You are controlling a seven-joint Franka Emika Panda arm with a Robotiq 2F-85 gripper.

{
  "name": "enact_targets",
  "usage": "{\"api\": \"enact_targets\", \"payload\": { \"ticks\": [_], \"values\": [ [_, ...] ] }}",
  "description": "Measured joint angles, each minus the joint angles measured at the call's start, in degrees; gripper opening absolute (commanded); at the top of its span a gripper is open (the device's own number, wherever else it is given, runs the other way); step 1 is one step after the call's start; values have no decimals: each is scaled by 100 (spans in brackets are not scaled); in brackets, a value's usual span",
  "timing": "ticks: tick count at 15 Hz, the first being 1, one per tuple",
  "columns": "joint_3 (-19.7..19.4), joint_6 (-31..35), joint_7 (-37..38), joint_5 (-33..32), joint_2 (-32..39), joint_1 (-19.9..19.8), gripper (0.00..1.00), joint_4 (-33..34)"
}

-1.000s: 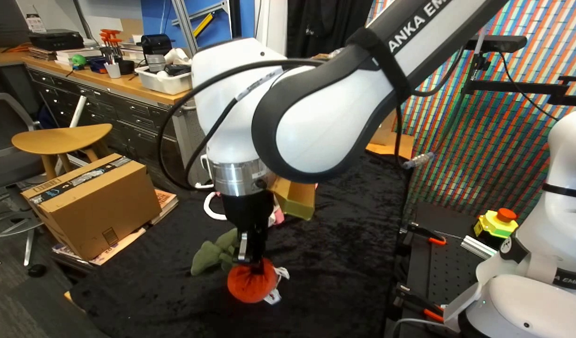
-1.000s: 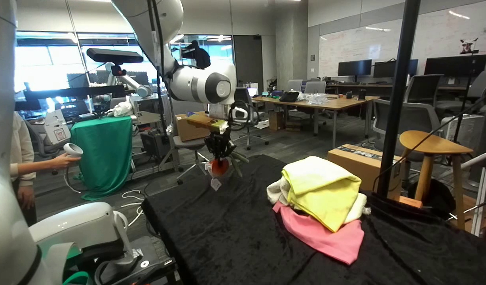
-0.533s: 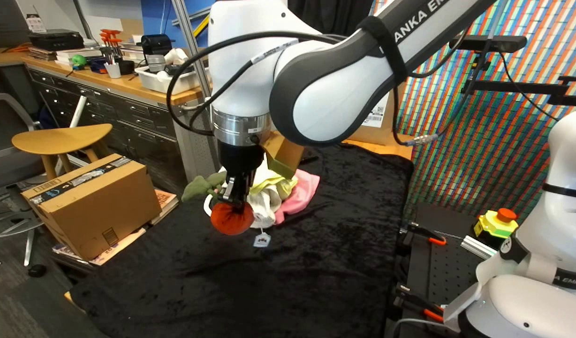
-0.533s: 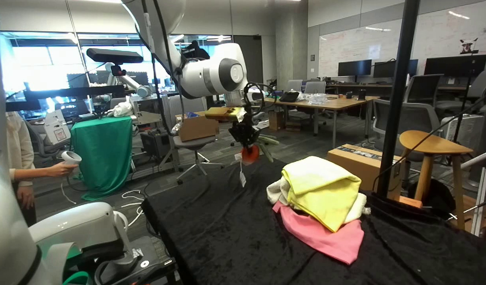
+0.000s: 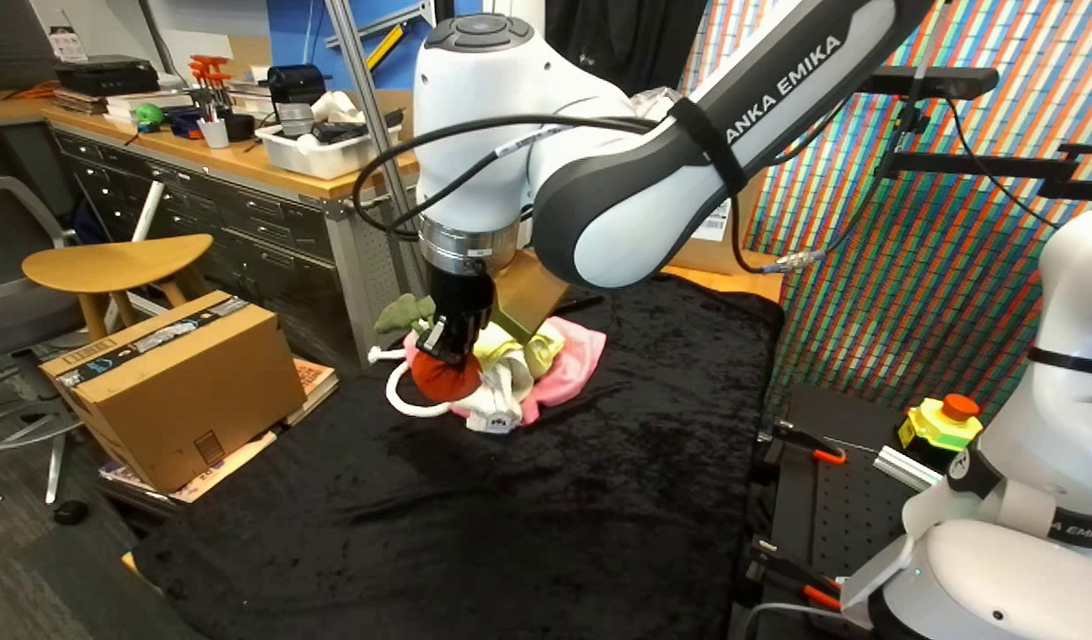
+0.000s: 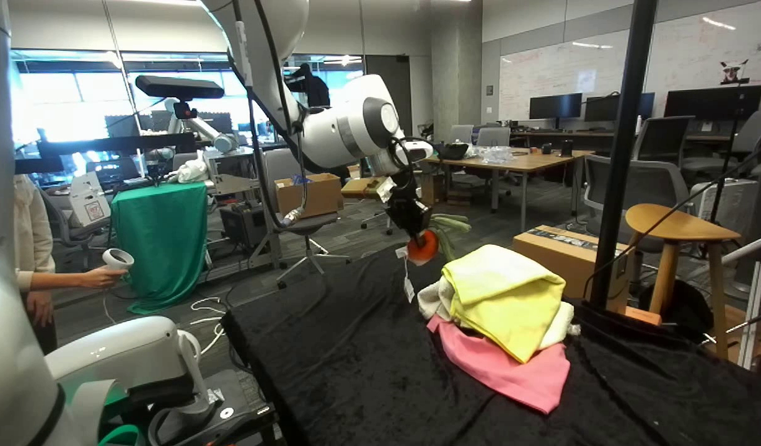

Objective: Pile all the objects on the middle back of the table

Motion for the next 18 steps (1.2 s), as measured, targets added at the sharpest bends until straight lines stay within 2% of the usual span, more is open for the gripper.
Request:
{"api": "enact_targets", "payload": {
  "ticks": [8,13,18],
  "values": [
    [-94,168,1043,-424,437,126,3,150],
    [-284,167,1196,-524,698,200,3,410],
    [-682,166,1200,-536,1006,189,3,757]
  ]
}}
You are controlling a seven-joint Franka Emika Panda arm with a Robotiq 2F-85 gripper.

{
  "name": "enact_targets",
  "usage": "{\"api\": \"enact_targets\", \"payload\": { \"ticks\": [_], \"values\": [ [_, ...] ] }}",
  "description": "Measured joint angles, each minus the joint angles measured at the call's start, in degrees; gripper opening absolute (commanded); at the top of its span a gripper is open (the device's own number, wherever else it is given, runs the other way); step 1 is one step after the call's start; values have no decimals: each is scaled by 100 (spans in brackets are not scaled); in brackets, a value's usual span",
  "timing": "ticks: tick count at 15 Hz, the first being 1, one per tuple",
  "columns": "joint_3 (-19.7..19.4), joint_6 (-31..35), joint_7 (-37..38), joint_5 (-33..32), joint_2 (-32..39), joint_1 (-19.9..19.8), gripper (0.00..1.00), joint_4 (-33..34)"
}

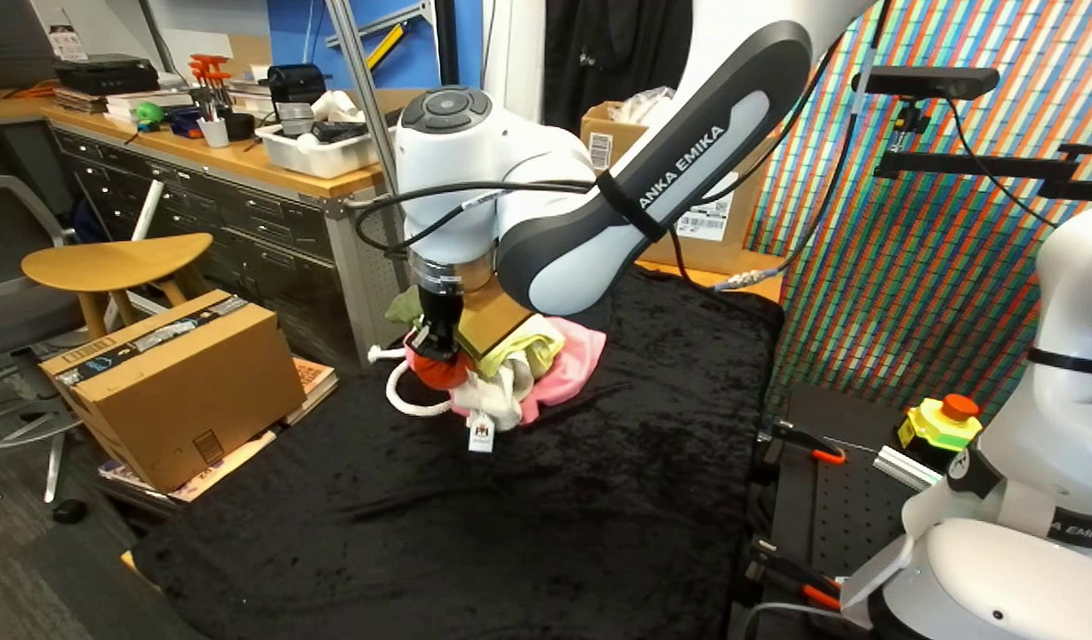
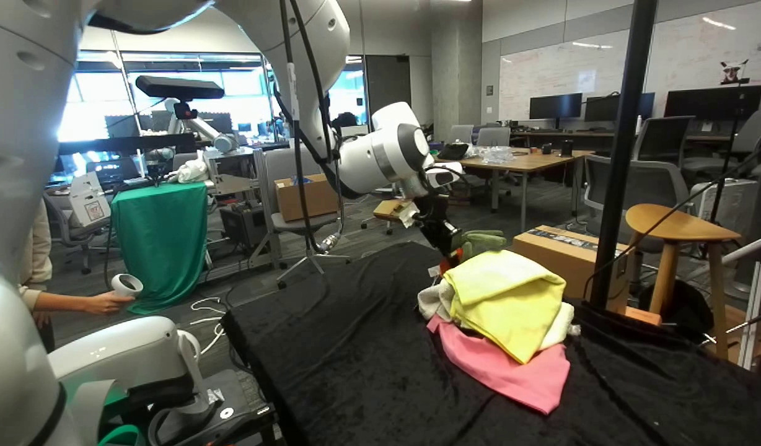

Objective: Pile all the objects on the middle back of the table

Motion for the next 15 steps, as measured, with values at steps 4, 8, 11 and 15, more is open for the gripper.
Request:
{"api": "enact_targets", "payload": {
  "ticks": [4,8,11,15],
  "values": [
    [-217,-1,0,0,222,-26,3,211],
    [-242,-1,1,23,401,-23,3,319],
    [-224,-1,1,61,520,-8,3,352],
    [-235,-3,1,98,668,5,3,363]
  ]
}}
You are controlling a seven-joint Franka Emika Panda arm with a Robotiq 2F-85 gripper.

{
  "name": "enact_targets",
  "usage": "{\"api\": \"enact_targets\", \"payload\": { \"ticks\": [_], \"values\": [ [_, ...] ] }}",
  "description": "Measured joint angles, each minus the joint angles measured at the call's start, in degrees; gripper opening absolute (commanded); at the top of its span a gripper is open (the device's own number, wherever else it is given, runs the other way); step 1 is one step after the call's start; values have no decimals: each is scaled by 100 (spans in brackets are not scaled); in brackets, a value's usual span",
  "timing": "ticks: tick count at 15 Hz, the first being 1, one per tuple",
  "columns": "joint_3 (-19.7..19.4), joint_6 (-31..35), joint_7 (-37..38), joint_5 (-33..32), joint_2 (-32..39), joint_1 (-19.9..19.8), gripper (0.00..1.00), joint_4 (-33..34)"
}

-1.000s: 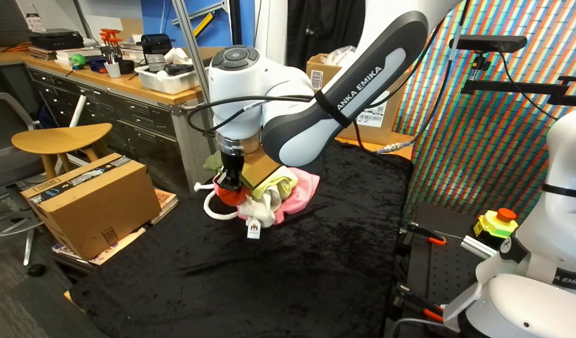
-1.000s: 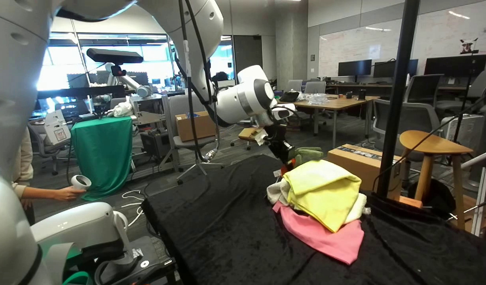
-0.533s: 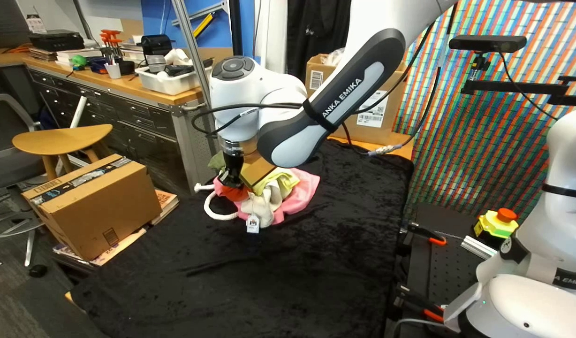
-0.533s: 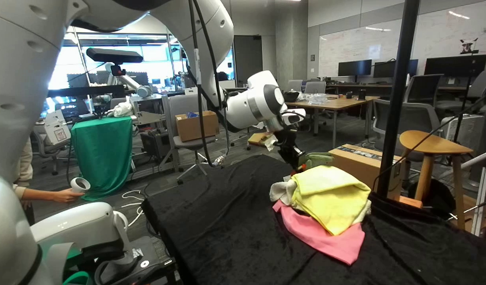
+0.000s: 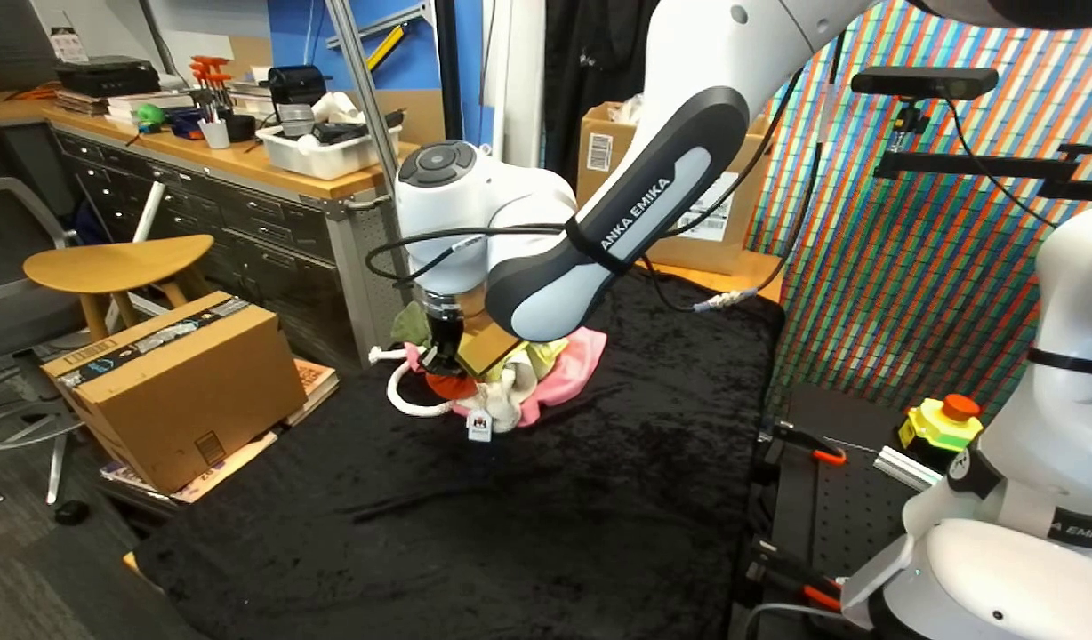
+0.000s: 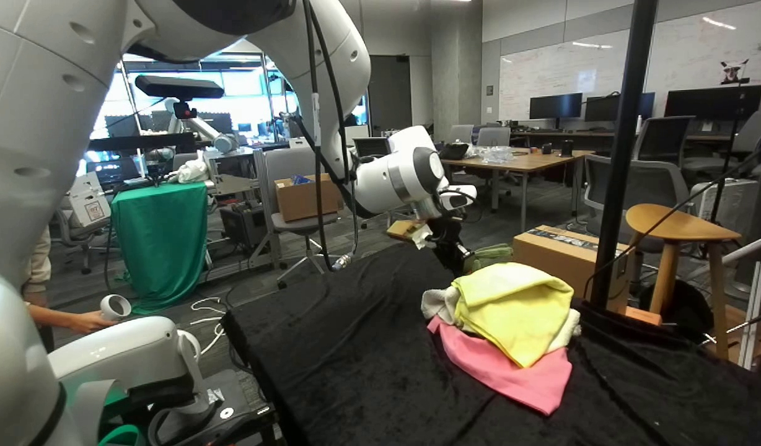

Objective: Pile all the objects on the middle back of the table

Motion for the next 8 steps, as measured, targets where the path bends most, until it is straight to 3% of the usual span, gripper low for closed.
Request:
{"api": "enact_targets", "payload": {
  "ticks": [8],
  "values": [
    [-67,-29,-6,327,81,-152,4,33]
  ]
}}
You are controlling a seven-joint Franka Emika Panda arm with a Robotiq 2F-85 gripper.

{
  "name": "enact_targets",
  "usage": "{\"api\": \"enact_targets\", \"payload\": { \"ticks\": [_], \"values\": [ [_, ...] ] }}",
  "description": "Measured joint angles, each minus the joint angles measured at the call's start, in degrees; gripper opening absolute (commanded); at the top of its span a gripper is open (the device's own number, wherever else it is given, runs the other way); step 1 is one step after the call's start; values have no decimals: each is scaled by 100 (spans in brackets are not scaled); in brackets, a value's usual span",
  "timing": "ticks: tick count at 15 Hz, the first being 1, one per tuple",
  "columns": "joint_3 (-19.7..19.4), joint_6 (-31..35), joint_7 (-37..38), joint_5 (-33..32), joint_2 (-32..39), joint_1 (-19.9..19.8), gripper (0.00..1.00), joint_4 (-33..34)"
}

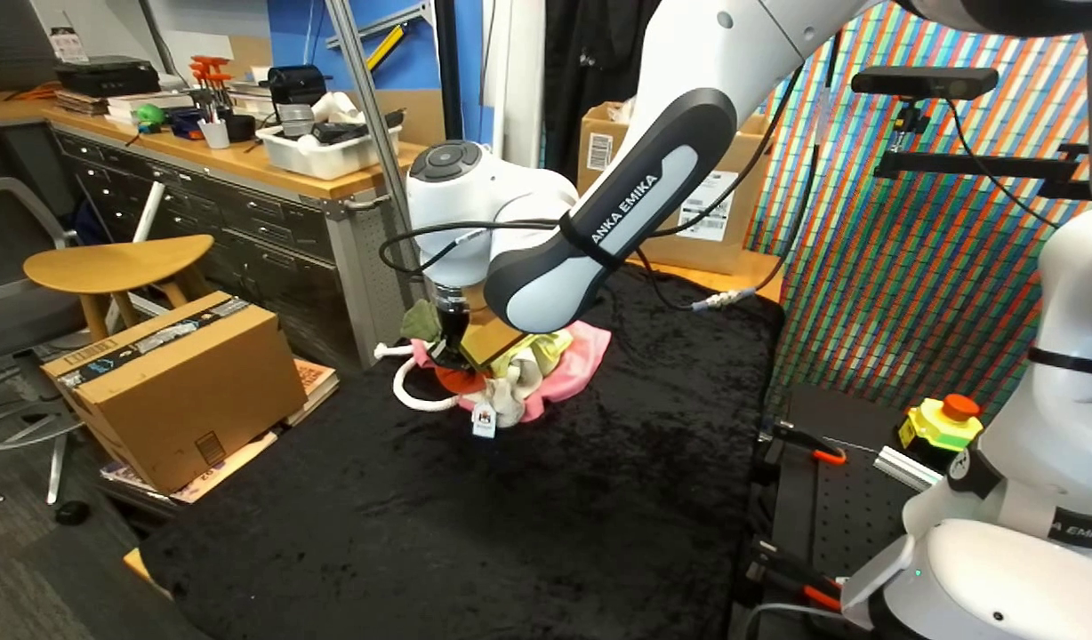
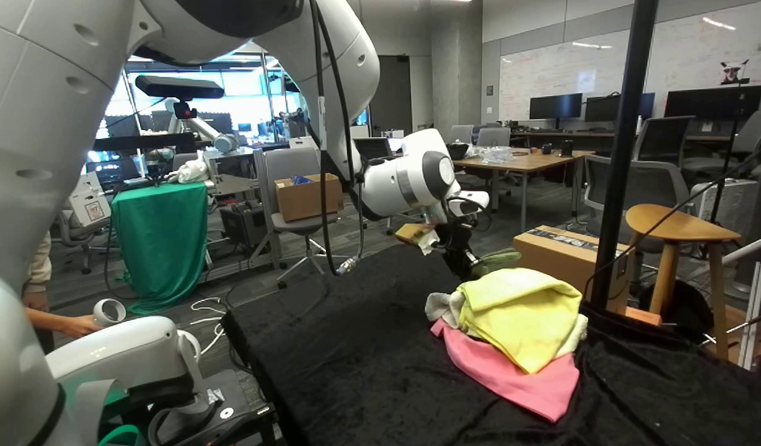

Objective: Pile all the objects on the middle back of the table

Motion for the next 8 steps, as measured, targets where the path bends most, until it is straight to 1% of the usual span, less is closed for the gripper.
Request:
{"api": "enact_targets", "payload": {
  "ticks": [1,2,3,4,5,8],
  "values": [
    [0,-2,-7,60,0,-21,15,1],
    [0,-3,-17,120,0,-37,18,4],
    [0,-4,-43,185,0,-51,40,6],
    [2,-7,-82,247,0,-64,43,6],
    [12,-7,-150,318,0,-79,44,6],
    [69,-8,-444,493,-2,-128,64,4]
  ]
}}
